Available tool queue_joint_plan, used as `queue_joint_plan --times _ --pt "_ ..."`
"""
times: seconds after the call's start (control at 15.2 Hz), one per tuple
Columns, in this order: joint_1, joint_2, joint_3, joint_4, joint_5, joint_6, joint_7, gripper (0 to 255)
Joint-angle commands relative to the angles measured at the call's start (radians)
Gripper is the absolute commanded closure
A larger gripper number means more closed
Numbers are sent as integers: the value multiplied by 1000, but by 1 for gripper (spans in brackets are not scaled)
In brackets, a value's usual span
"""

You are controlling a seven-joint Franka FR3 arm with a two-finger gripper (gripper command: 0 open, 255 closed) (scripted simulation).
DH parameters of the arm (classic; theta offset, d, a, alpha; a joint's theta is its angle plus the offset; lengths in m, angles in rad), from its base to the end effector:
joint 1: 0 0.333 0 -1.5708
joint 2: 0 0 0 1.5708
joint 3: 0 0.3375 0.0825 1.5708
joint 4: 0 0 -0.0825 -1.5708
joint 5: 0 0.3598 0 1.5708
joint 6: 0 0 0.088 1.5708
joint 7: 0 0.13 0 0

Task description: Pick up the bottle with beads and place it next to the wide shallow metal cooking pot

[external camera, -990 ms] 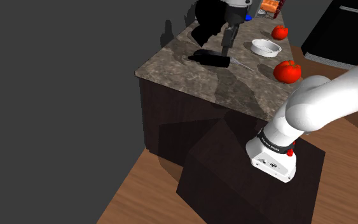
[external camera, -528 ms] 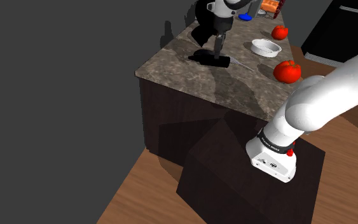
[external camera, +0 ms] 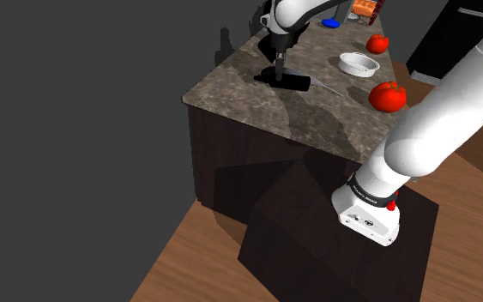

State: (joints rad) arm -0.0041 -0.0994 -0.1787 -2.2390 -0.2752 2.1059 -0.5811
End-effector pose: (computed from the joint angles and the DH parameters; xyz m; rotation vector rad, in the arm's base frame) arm 0.4697 -0.1065 0.4209 2.8401 0.7929 -0.1656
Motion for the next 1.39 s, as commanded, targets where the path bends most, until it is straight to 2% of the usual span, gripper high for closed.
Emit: queue_joint_plan --times 0.0,0.46,0.92,1.32 --pt "-3 73 -6 47 -22 40 -32 0" --pt "-17 317 -14 235 -82 144 -125 0" --pt "-33 373 -24 215 -89 225 -122 0" --pt "-34 378 -24 214 -89 232 -121 0"
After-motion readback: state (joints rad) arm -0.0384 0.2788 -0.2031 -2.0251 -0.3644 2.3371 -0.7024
